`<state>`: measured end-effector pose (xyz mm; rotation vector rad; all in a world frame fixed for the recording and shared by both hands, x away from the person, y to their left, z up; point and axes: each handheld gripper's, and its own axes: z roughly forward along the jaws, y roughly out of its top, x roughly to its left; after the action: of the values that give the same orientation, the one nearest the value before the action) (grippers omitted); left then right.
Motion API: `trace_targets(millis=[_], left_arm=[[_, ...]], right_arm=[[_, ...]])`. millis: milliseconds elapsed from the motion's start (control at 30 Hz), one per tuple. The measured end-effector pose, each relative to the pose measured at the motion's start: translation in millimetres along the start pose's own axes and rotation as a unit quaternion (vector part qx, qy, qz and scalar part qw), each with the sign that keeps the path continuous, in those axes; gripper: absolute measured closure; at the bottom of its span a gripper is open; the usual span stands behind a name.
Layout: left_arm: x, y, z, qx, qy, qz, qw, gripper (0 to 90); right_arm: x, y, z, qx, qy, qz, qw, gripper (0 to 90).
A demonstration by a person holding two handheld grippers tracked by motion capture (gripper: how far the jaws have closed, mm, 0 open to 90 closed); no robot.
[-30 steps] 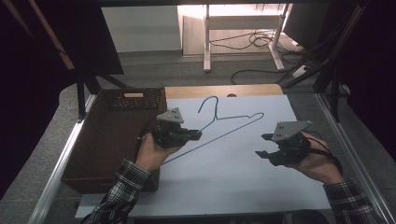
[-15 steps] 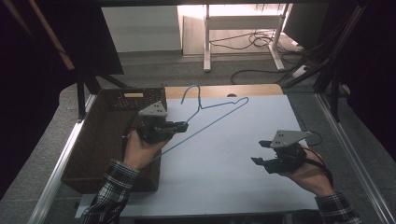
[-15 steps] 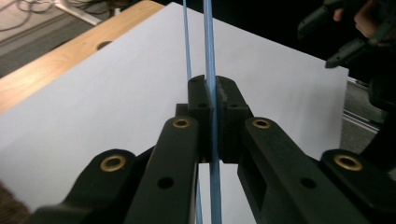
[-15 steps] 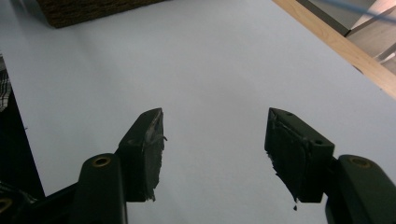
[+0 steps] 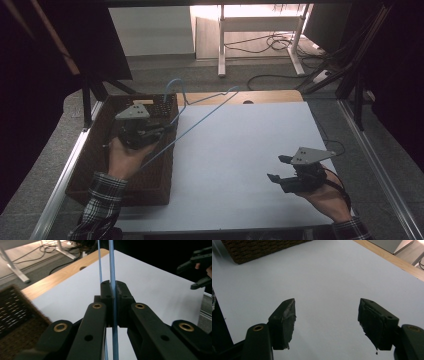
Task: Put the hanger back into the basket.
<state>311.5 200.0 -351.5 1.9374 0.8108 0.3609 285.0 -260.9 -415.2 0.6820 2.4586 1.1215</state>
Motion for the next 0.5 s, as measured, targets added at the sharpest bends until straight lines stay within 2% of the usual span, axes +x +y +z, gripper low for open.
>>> trace_targets(millis=[167,500], left_arm=[[8.7,-8.4,-13.3,-0.001,0.021,-0.010,0.9997,87.3],[27.3,-30.6,-34.1,0.003,0.055,-0.030,0.9980,87.3]], right_arm=[[4.9,-5.3,1.6,-0.001,-0.005,-0.002,1.0000,25.6],[10.3,-13.8,9.7,0.019,-0.004,-0.009,0.9998,23.6]])
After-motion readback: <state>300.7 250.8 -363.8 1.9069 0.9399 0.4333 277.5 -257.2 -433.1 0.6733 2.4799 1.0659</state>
